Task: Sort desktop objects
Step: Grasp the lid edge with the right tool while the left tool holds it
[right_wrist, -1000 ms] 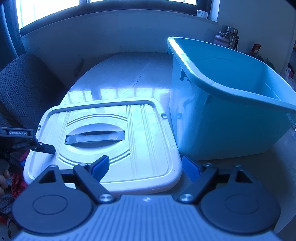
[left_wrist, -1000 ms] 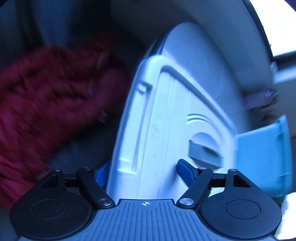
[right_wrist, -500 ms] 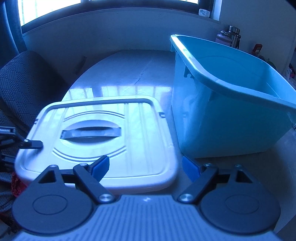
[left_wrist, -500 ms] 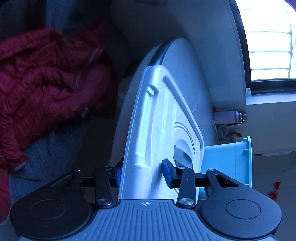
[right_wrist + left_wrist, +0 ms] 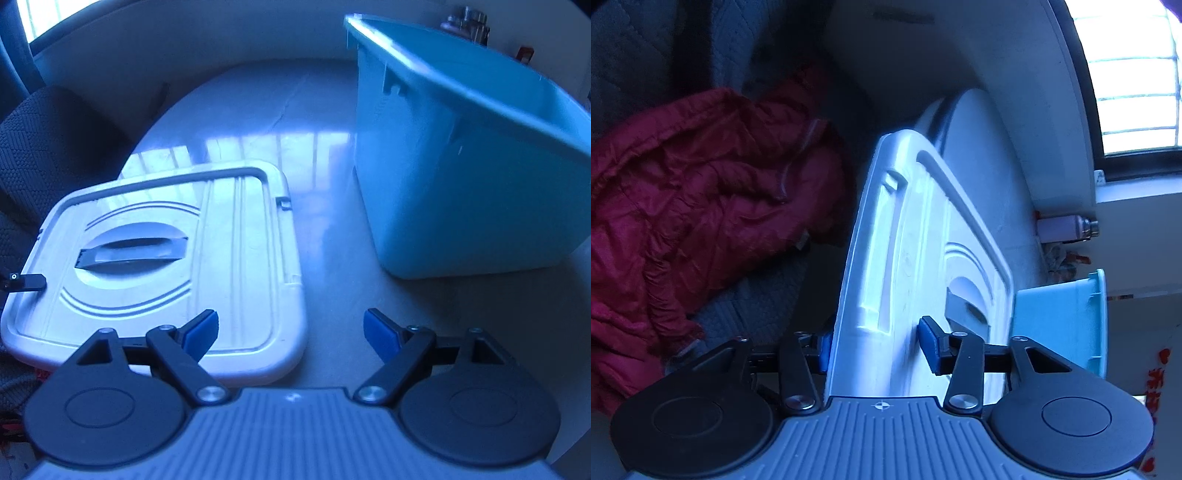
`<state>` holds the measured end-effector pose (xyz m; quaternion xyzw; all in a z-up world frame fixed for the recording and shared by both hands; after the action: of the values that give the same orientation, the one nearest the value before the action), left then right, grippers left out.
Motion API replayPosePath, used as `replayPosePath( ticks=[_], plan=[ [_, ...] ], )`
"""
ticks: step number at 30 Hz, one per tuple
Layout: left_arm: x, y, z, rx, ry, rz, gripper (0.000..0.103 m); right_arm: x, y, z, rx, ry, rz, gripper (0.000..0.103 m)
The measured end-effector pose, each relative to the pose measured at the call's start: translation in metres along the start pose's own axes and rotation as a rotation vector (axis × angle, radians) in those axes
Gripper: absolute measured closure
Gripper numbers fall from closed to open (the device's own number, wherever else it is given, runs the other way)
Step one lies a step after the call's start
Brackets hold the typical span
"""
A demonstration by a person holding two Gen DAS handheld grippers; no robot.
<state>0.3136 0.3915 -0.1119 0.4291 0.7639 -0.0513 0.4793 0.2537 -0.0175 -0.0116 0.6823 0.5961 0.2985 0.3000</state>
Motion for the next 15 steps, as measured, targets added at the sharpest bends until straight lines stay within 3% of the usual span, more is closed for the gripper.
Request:
replayPosePath(
  ticks=[5,15],
  plan=[
    [0.004,0.001,0.004,-0.008,0.026,0.07,0.048,-0.001,-0.001,0.018,0.057,-0.01,0.016,0.017],
    [0.006,0.006,0.014,-0.023,0.02,0.117,0.044,0.006,0.003,0.025,0.054,-0.017,-0.009,0.017]
  ],
)
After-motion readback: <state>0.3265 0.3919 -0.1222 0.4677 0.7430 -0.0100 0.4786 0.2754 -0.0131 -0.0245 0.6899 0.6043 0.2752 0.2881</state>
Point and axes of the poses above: each gripper's, at about its wrist camera, not at the fingertips, and z roughly the way its jaws point, x to its left, y to its top, the point moved 3 cm from there along z, roughly the way its jaws point, and after that the axes turned 15 degrees about -x, right-handed, at the moved point
